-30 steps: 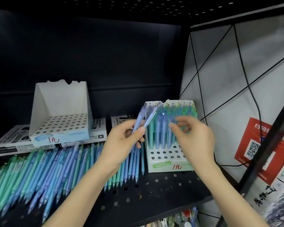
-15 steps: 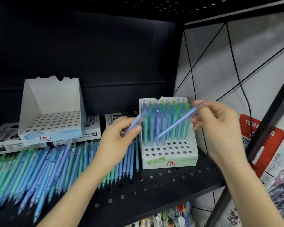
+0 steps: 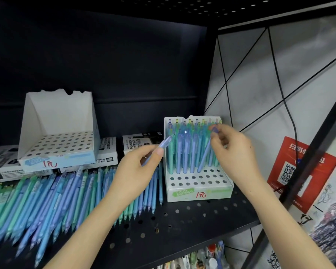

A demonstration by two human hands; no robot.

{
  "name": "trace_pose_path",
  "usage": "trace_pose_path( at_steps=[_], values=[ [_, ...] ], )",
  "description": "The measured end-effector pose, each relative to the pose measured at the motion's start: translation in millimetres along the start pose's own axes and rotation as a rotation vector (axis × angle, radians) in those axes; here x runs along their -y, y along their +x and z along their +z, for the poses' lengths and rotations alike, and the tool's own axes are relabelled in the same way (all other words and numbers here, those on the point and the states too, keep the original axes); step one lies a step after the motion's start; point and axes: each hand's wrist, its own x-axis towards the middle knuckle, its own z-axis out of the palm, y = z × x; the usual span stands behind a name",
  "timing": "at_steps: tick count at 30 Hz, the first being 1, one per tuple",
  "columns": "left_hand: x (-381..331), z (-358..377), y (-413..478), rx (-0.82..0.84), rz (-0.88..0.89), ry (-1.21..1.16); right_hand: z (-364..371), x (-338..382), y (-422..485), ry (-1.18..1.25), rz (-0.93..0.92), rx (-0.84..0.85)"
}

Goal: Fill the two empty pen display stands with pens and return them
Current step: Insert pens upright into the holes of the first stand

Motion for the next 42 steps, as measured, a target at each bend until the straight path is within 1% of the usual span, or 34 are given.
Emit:
trace_pose_path(
  at_steps=[7,12,13,15,16,17,18,19,21,22,24,27,28,30,33,37,42],
  values=[
    [1.0,5.6,-2.3,0.003,0.046,-0.008,12.0,4.7,-0.1,-0.125,-0.052,0.010],
    [-0.3,9.0,-4.0,0.022,0.055,-0.068,14.7,5.4,-0.9,-0.121,-0.018,0.008],
    [-0.6,9.6,-4.5,0.024,0.059,-0.082,15.4,5.5,-2.8,-0.125,-0.001,-0.018],
    [-0.4,10.6,-5.2,0.024,0.066,-0.109,13.7,7.6,-12.4,-0.118,-0.012,-0.143],
    [-0.5,11.3,-5.5,0.024,0.072,-0.118,11.2,10.2,-19.0,-0.051,-0.030,-0.196],
    [-0.5,12.1,-5.5,0.025,0.080,-0.128,8.3,13.7,-25.3,0.075,-0.034,-0.199],
    [-0.8,13.2,-5.6,0.031,0.092,-0.135,6.5,17.6,-30.2,0.226,-0.019,-0.147],
    [-1.0,14.5,-6.0,0.042,0.109,-0.136,6.0,21.5,-34.2,0.351,0.008,-0.056],
    [-0.5,17.0,-7.1,0.073,0.149,-0.118,9.1,25.4,-39.1,0.476,0.044,0.119],
    [0.2,18.1,-7.5,0.084,0.164,-0.101,10.3,25.3,-40.2,0.510,0.054,0.156],
    [3.6,18.7,-6.7,0.067,0.176,-0.061,6.0,24.1,-38.7,0.573,0.076,0.126],
    [9.5,14.8,-3.2,-0.029,0.140,0.035,-16.0,17.6,-30.1,0.635,0.110,-0.064],
    [11.1,12.9,-2.1,-0.056,0.130,0.086,-23.7,14.5,-25.9,0.613,0.114,-0.135],
    [13.9,10.3,-0.6,-0.083,0.105,0.152,-33.4,7.8,-18.8,0.495,0.102,-0.252],
    [14.8,9.1,-0.4,-0.066,0.056,0.215,-36.1,1.1,-13.6,0.303,0.076,-0.325],
    [16.2,13.2,-2.6,0.060,0.012,0.284,-28.8,-1.4,-9.2,0.141,0.054,-0.310],
    [21.3,17.7,-3.4,0.163,-0.016,0.387,-16.7,-4.8,-4.7,0.013,0.008,-0.199]
  ],
)
